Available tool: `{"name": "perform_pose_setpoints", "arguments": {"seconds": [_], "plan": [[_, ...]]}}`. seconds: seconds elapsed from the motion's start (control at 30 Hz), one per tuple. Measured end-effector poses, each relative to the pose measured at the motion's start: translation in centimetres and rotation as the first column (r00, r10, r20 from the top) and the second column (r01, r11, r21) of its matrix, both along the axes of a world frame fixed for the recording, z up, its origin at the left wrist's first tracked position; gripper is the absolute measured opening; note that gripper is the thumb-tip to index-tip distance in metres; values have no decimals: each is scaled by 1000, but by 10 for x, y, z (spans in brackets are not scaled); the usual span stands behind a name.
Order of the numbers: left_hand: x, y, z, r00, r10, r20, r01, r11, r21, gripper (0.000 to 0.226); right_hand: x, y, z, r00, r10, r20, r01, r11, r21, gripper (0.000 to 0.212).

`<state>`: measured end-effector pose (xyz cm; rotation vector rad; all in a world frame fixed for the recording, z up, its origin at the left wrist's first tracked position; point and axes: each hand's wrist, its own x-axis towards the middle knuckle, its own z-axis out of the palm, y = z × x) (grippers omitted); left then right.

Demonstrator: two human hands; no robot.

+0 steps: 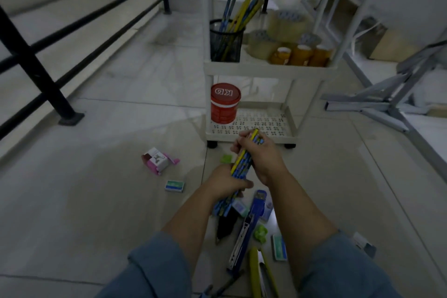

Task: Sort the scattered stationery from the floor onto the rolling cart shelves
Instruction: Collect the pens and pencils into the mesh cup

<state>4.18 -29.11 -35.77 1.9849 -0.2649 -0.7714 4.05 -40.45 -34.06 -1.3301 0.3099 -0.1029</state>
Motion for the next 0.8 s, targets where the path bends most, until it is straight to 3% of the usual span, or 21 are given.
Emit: {"name": "perform_pose_setpoints", "arguments": {"seconds": [0.2, 0.33, 0.43, 0.5, 0.57, 0.63, 0.7, 0.8], "plan": [[28, -17, 69, 955, 126, 267, -107, 991, -84, 13, 35, -8, 77, 999, -27, 41, 28, 999, -21, 11], [46, -29, 109, 875, 211, 436, -161, 976, -149, 39, 53, -8, 120, 983, -97, 156, 122, 980, -155, 20], [50, -41, 127, 848, 307, 433, -187, 936, -298, 18, 59, -6, 146, 972, -11, 236, 83, 952, -296, 20], [54, -40, 128, 804, 428, 413, -248, 872, -422, 5, 61, -10, 154, 977, 68, 203, 2, 946, -325, 41], [69, -29, 124, 676, 661, 325, -407, 703, -584, 3, 65, -20, 152, 985, 23, 173, 19, 971, -238, 47], [88, -14, 124, 513, 854, 82, -570, 411, -712, 10, 70, -30, 144, 986, -111, 128, 121, 990, -71, 43], [111, 1, 134, 375, 916, -146, -609, 124, -784, 18, 77, -34, 136, 975, -211, 68, 209, 977, 43, 35], [155, 22, 159, 269, 868, -416, -526, -229, -819, 13, 92, -34, 134, 971, -239, 20, 231, 956, 181, 27]]}}
